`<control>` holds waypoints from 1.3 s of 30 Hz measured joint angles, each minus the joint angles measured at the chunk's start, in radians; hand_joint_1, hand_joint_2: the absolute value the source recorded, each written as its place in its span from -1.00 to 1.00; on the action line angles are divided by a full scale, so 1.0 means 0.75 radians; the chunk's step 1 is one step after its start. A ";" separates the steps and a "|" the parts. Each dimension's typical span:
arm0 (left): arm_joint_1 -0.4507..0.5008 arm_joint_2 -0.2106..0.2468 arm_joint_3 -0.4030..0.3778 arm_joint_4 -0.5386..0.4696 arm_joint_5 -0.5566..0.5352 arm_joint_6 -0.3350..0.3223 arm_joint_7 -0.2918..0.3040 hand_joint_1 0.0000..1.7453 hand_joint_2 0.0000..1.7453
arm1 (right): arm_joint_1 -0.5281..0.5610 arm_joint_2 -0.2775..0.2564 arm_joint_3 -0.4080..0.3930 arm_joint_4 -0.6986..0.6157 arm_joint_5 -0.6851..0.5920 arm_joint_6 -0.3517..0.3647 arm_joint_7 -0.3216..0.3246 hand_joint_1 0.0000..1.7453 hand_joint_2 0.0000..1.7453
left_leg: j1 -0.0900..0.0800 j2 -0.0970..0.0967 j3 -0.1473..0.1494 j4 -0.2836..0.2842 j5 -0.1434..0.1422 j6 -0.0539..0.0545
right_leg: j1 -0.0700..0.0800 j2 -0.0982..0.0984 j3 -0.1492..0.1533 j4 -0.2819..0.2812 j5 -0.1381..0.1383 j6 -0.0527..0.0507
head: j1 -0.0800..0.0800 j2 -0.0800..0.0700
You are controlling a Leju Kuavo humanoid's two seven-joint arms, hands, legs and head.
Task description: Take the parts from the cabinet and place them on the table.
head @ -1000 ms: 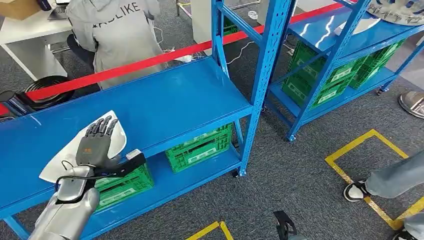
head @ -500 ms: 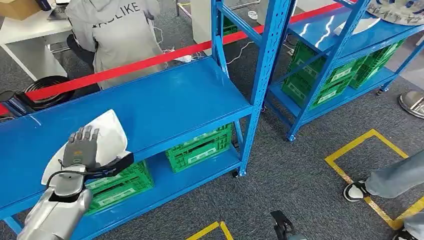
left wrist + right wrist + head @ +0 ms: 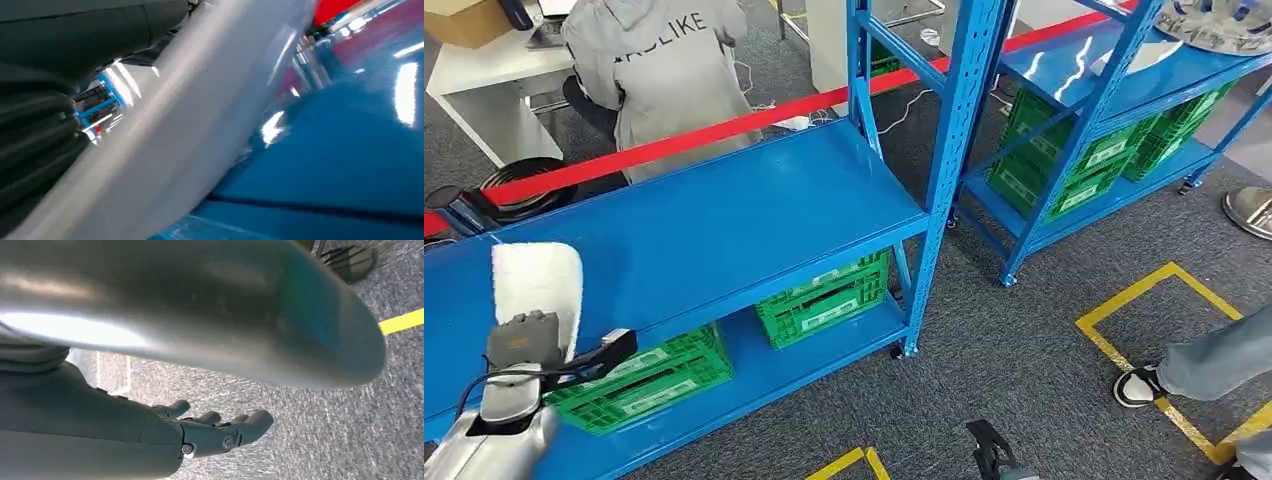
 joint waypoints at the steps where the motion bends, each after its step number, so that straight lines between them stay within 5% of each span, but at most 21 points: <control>1: 0.000 0.005 0.002 0.000 0.000 0.002 -0.001 -1.00 1.00 | -0.001 0.000 0.000 0.000 0.000 0.000 0.004 -1.00 -1.00 | 0.000 0.000 0.001 0.000 0.000 0.000 | 0.000 0.000 0.001 0.000 0.000 0.000 | 0.000 0.001; 6: 0.000 0.011 0.017 0.000 0.026 0.035 -0.020 -1.00 1.00 | -0.002 0.000 0.000 0.000 0.002 0.000 0.003 -1.00 -1.00 | 0.000 0.000 0.003 0.000 -0.001 -0.001 | 0.000 0.001 0.003 0.000 0.000 0.000 | 0.000 0.000; 7: 0.000 0.011 0.021 -0.001 0.034 0.044 -0.025 -1.00 -1.00 | -0.002 0.000 0.000 0.000 0.002 -0.001 0.003 -1.00 -1.00 | 0.000 0.000 0.003 0.000 -0.001 -0.001 | 0.000 0.001 0.003 0.000 0.000 0.000 | 0.000 0.000; 18: 0.017 -0.009 0.125 0.000 0.144 0.212 -0.148 -1.00 -1.00 | -0.004 0.001 0.000 0.000 0.014 -0.018 0.003 -1.00 -1.00 | -0.001 -0.005 0.004 0.000 -0.001 -0.001 | 0.000 -0.002 0.003 0.000 -0.002 0.002 | 0.000 0.000; 26: 0.012 -0.044 0.284 -0.014 0.356 0.617 -0.446 -1.00 -1.00 | -0.002 0.003 -0.001 0.000 0.009 -0.040 0.005 -1.00 -1.00 | -0.001 -0.003 0.000 0.003 0.000 -0.001 | 0.000 0.001 -0.003 0.000 0.000 0.003 | 0.000 0.000; 33: -0.104 -0.057 0.510 -0.079 0.548 0.655 -0.809 -1.00 -1.00 | -0.002 0.005 -0.023 0.000 0.001 -0.049 -0.004 -1.00 -1.00 | -0.001 -0.003 -0.003 0.003 -0.001 -0.001 | 0.000 0.001 -0.006 0.000 0.000 0.003 | 0.000 0.000; 39: -0.193 -0.080 0.578 -0.093 0.555 0.650 -0.898 -1.00 -1.00 | -0.001 0.008 -0.033 0.000 -0.001 -0.048 -0.010 -1.00 -1.00 | -0.001 -0.003 -0.003 0.003 -0.001 -0.001 | 0.000 0.001 -0.005 -0.001 0.000 0.003 | 0.000 0.000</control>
